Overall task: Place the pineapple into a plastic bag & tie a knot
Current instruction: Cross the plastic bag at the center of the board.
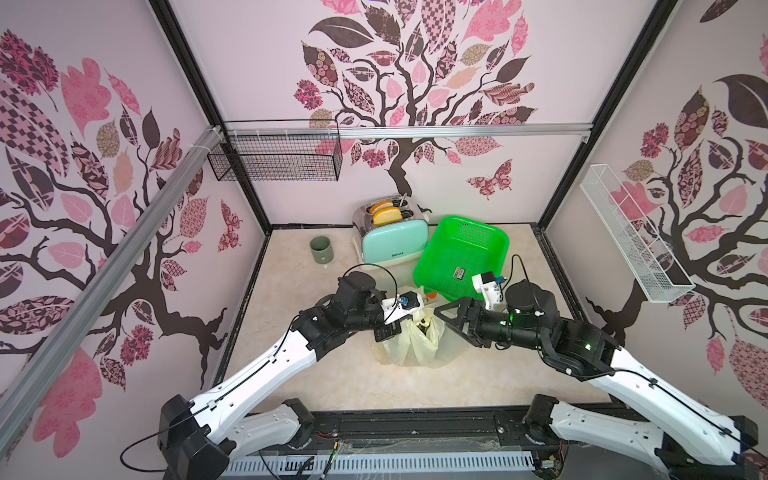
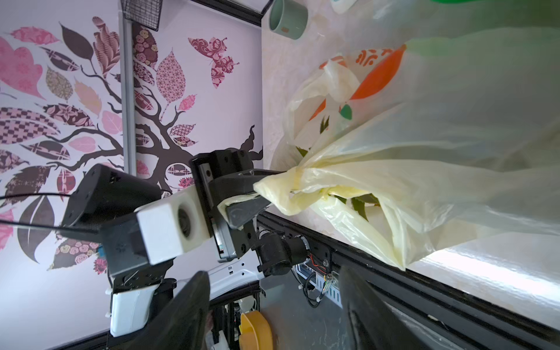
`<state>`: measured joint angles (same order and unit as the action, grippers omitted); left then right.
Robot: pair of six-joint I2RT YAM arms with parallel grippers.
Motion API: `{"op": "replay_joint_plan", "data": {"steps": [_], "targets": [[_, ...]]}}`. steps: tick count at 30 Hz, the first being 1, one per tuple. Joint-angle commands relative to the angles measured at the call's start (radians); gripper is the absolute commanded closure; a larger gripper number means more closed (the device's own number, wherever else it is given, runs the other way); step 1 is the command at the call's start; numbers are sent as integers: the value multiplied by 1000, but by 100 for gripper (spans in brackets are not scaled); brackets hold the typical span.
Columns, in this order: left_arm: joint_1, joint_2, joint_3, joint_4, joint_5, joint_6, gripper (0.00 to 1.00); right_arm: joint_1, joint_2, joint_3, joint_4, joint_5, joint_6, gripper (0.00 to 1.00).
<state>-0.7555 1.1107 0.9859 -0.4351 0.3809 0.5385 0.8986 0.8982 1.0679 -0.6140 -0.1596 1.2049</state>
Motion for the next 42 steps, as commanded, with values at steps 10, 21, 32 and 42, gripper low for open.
{"op": "replay_joint_plan", "data": {"steps": [10, 21, 32, 42], "targets": [[-11, -31, -15, 32, -22, -7, 100, -5, 151, -99, 255, 55, 394, 29], [-18, -42, -17, 25, -9, -8, 100, -30, 221, -103, 290, 94, 314, 35], [-33, -67, -22, -38, -4, -30, 100, -38, 271, -123, 442, 104, 263, 84], [-74, -103, -27, -169, -37, -110, 100, -79, 248, -165, 631, -17, 105, 100]]}}
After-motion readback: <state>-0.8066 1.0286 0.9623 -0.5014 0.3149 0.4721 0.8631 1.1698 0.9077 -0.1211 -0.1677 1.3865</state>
